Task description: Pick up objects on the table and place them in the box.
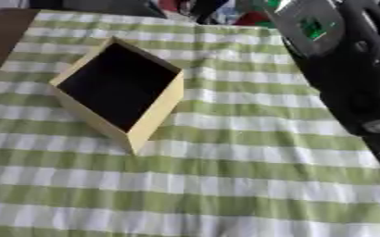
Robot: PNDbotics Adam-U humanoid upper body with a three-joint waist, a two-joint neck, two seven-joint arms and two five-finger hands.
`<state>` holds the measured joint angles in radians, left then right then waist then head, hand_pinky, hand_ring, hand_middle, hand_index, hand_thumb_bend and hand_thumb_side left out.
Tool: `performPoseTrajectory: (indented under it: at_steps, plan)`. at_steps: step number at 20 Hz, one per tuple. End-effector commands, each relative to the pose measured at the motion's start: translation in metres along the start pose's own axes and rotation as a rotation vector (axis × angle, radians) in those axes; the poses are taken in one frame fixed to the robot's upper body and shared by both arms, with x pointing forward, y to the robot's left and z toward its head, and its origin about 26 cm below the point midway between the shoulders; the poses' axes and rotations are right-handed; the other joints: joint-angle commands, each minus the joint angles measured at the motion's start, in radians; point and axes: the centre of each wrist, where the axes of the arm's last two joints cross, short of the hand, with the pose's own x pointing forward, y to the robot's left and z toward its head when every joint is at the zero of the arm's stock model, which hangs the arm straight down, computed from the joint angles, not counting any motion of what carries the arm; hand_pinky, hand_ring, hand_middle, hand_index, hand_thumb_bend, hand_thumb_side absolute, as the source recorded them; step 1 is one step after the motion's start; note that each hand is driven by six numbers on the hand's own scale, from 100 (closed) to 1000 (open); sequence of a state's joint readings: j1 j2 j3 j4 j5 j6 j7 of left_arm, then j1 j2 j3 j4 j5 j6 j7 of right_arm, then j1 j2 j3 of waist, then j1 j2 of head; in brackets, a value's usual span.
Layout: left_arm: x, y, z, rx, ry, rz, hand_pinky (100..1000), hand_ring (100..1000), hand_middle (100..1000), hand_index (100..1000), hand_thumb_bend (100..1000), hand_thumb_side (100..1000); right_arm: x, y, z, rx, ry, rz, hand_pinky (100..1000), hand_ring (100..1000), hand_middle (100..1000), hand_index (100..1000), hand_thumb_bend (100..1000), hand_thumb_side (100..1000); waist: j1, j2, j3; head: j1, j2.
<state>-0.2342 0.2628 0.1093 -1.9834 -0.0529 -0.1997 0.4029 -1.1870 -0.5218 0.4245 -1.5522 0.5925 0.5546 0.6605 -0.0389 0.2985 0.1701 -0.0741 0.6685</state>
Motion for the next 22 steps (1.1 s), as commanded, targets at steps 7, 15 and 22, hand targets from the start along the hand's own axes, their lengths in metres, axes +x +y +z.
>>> performPoseTrajectory:
  at_steps: [7,15,22]
  plan:
    - [0.007,-0.003,-0.008,-0.011,-0.048,0.021,1000,510,484,668,124,131,0.037,0.015,-0.003,0.248,0.031,-0.073,899,960,701,856,100,198,0.005,-0.025,0.019,-0.018,0.003]
    - [0.008,-0.003,-0.008,-0.013,-0.049,0.025,1000,509,483,666,124,132,0.033,0.044,-0.016,0.343,0.043,-0.048,890,950,708,851,100,181,0.001,-0.021,0.025,-0.013,0.0]
    - [0.008,-0.004,-0.008,-0.015,-0.048,0.026,1000,509,483,666,124,132,0.034,0.056,-0.023,0.369,0.051,-0.035,891,951,710,852,100,200,0.002,-0.018,0.026,-0.016,-0.001]
